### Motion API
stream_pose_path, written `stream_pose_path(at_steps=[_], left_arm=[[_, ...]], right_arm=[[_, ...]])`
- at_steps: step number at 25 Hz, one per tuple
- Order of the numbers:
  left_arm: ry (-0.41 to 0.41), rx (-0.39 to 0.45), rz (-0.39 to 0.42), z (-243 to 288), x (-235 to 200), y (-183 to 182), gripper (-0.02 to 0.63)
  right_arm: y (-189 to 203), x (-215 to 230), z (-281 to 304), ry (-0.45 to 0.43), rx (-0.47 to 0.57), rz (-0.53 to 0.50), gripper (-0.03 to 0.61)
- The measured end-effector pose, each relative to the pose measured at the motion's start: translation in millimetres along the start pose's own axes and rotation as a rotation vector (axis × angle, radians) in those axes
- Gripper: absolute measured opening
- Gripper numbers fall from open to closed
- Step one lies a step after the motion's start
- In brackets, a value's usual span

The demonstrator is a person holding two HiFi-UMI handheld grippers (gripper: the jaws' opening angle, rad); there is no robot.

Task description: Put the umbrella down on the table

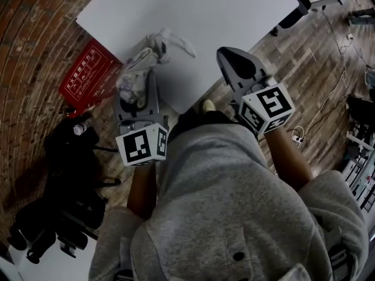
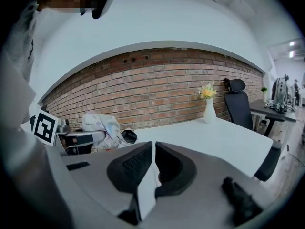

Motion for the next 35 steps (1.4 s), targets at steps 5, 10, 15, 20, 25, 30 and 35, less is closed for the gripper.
stream_pose_path(at_steps=[5, 10, 15, 20, 25, 30, 35], left_arm=[[0.008, -0.018, -0.008, 3, 0, 10, 0.199], [0.014, -0.029, -0.021, 5, 0, 18, 0.199], [0.016, -0.044, -0.023, 7, 0, 25, 0.199], [0.029, -0.045, -0.021, 10, 0, 28, 0.199], [0.065, -0.066, -0.020, 16, 3, 33, 0.201], [0.097, -0.101, -0.006, 24, 6, 41, 0.207], [0.127, -0.143, 0.023, 27, 6, 54, 0.209]], right_arm=[[5, -1, 2, -0.002, -0.016, -0.001, 0.032], [5, 0, 3, 0.002, -0.023, -0.005, 0.032], [6, 1, 3, 0.005, -0.025, -0.005, 0.032], [8, 2, 5, 0.009, -0.030, -0.001, 0.032], [9, 1, 8, 0.009, -0.034, 0.002, 0.032], [9, 3, 8, 0.013, -0.035, -0.002, 0.032], [10, 5, 7, 0.020, -0.037, -0.001, 0.032]])
Point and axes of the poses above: the fingertips, and each gripper's own axes: z forward along the fingers, x to its right, y out of its underside, the point moved 3 cm from there along -z, backward along the fingers, and after that the axes turned 2 degrees about z, right-handed, at the moved point
